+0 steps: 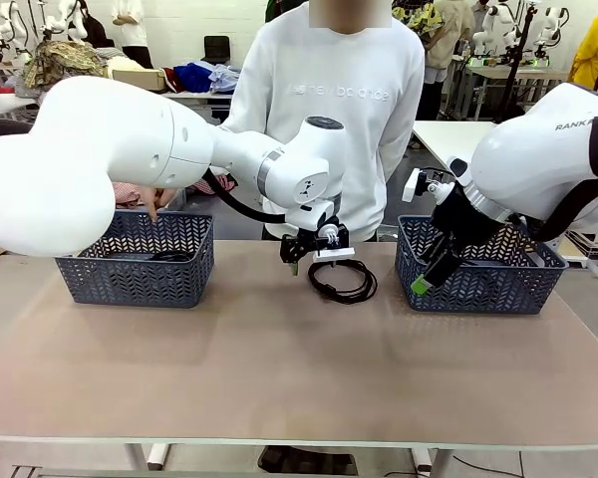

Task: Organize the cables according to human instructions.
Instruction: Pick up a bundle of cables and place it in the basket indicated by the human.

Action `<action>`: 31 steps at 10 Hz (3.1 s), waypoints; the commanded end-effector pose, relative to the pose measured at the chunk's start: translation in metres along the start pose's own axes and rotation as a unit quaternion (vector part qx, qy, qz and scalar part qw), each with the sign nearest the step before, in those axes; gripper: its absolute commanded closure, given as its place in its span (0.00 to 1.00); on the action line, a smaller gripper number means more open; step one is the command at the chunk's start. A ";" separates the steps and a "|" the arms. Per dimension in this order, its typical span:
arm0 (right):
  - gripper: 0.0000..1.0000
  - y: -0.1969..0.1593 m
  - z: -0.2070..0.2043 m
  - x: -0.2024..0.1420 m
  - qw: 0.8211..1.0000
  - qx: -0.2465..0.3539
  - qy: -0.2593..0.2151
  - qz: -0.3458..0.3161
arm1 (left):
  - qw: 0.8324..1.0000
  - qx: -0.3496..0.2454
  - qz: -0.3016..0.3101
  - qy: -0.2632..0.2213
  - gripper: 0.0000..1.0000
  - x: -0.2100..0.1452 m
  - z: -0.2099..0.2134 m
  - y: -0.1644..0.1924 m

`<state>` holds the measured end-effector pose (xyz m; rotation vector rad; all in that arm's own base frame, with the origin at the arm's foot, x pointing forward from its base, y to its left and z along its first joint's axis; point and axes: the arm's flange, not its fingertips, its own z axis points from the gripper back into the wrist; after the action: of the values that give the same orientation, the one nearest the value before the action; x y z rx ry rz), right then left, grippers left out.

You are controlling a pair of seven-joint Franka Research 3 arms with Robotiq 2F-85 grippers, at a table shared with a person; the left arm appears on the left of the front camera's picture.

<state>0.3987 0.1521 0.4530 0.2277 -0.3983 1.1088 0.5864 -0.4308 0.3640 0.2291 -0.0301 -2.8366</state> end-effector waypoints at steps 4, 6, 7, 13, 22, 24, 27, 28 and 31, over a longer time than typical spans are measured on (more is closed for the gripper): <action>0.00 0.000 0.001 0.000 1.000 -0.002 -0.001 -0.002 | 1.000 -0.004 0.002 -0.019 0.00 -0.011 -0.006 0.001; 0.00 0.000 0.001 0.000 1.000 -0.002 -0.001 -0.002 | 0.999 -0.010 0.007 -0.033 0.00 -0.017 -0.015 0.002; 0.00 0.000 0.001 0.000 1.000 -0.002 -0.001 -0.002 | 0.999 -0.012 0.008 -0.039 0.00 -0.019 -0.019 0.003; 0.00 0.000 0.001 0.000 1.000 -0.002 -0.001 -0.002 | 0.997 -0.024 0.016 -0.067 0.00 -0.034 -0.043 0.002; 0.00 0.000 0.001 0.000 1.000 -0.002 -0.001 -0.002 | 0.996 -0.032 0.029 -0.073 0.00 -0.039 -0.053 0.002; 0.00 0.000 0.001 0.000 1.000 -0.002 -0.001 -0.002 | 0.996 -0.034 0.030 -0.072 0.00 -0.039 -0.053 0.001; 0.00 0.000 0.001 0.000 1.000 -0.002 -0.001 -0.002 | 0.996 -0.036 0.026 -0.074 0.20 -0.039 -0.053 0.001; 0.00 0.000 0.001 0.000 1.000 -0.002 -0.001 -0.002 | 0.996 -0.036 0.026 -0.073 0.40 -0.039 -0.054 0.000; 0.00 0.000 0.001 0.000 1.000 -0.002 -0.001 -0.002 | 0.996 -0.034 0.026 -0.076 0.42 -0.039 -0.054 0.000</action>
<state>0.3986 0.1521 0.4531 0.2276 -0.3984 1.1089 0.6257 -0.4183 0.3138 0.0352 0.0300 -2.7812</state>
